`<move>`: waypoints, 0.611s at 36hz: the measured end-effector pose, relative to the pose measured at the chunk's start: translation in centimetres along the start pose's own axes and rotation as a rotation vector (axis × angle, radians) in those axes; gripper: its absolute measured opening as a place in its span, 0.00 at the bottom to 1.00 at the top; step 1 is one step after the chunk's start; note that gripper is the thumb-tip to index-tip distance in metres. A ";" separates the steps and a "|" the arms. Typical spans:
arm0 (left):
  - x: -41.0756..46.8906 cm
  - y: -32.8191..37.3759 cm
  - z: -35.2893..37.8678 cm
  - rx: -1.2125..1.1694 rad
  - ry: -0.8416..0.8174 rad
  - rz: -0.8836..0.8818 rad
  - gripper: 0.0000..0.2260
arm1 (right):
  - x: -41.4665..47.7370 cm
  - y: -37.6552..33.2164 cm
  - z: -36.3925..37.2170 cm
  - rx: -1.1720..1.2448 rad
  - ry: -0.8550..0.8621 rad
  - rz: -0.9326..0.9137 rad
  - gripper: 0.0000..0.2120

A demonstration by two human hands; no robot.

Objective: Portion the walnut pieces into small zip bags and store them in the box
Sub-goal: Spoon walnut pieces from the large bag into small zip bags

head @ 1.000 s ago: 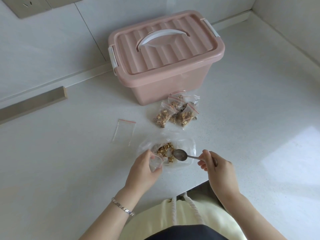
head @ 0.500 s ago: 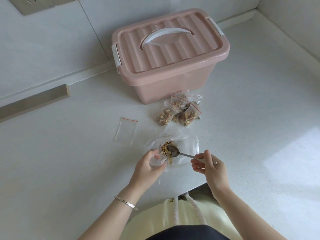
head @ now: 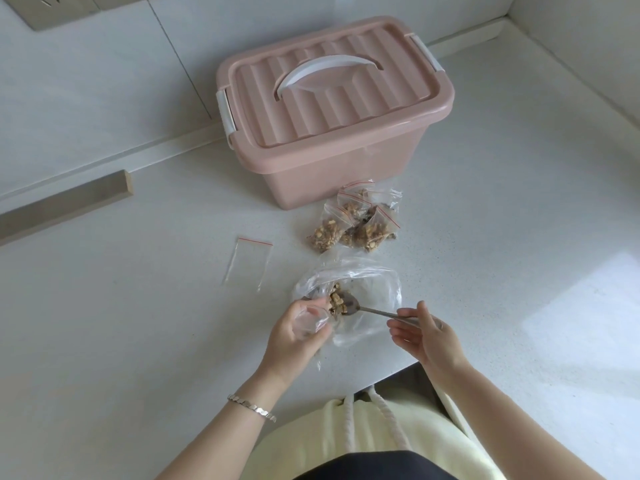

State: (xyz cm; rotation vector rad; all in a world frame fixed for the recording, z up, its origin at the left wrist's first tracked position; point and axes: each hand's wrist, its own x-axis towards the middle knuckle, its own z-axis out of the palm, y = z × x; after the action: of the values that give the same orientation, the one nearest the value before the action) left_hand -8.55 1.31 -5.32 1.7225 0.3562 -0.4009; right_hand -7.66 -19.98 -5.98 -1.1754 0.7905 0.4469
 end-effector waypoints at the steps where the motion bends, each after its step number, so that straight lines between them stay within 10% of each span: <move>1: -0.1 0.0 -0.1 -0.016 0.023 0.010 0.14 | 0.0 0.1 -0.3 0.043 0.001 0.021 0.18; 22: -0.9 -0.3 0.1 0.165 0.142 0.137 0.09 | -1.4 -3.3 1.9 -0.265 0.073 -0.215 0.20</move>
State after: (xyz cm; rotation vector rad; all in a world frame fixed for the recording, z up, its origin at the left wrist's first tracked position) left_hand -9.54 1.24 -5.21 1.9305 0.3120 -0.2130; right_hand -5.73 -19.24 -2.55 -1.5140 0.6712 0.3374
